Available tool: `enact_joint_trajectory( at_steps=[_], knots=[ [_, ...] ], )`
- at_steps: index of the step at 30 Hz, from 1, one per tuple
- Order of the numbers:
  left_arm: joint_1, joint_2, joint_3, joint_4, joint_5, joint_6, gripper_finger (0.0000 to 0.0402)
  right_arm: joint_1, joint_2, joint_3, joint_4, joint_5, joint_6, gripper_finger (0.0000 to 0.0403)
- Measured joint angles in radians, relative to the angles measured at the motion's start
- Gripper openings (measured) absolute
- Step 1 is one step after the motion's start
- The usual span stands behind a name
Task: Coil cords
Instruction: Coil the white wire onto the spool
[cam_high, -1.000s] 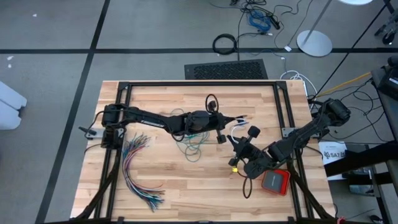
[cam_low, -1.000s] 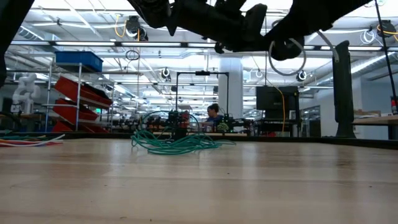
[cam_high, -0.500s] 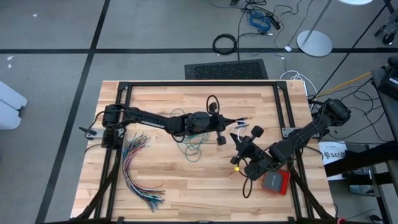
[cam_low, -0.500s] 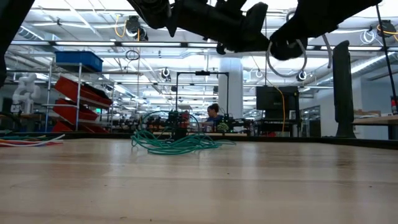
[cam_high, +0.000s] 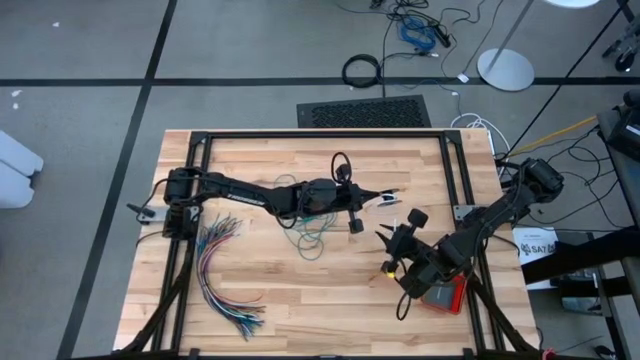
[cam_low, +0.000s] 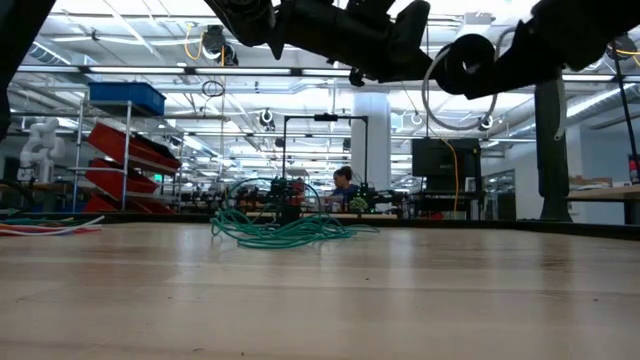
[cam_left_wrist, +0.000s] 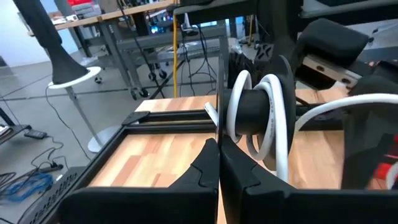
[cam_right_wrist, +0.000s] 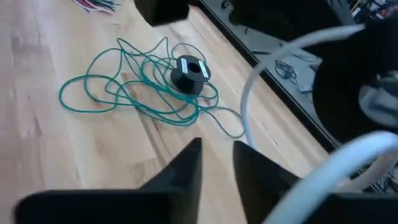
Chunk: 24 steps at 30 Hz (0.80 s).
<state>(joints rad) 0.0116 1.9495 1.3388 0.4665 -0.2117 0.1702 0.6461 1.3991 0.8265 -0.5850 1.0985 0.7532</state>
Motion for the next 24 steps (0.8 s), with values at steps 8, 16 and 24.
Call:
enact_joint_trajectory(
  at_steps=[8, 16, 24],
  knots=[
    [0.0, 0.0, 0.0, -0.002, 0.002, 0.001, 0.0, 0.002, 0.0, 0.0, -0.168, -0.251, 0.227, 0.0175],
    [0.0, 0.0, 0.0, -0.002, 0.003, 0.001, 0.0, 0.002, 0.0, 0.0, -0.211, -0.366, 0.285, 0.0165],
    [0.0, 0.0, -0.001, -0.004, 0.007, 0.002, 0.0, 0.018, 0.0, 0.0, -0.292, -0.379, 0.385, 0.0141]
  ],
)
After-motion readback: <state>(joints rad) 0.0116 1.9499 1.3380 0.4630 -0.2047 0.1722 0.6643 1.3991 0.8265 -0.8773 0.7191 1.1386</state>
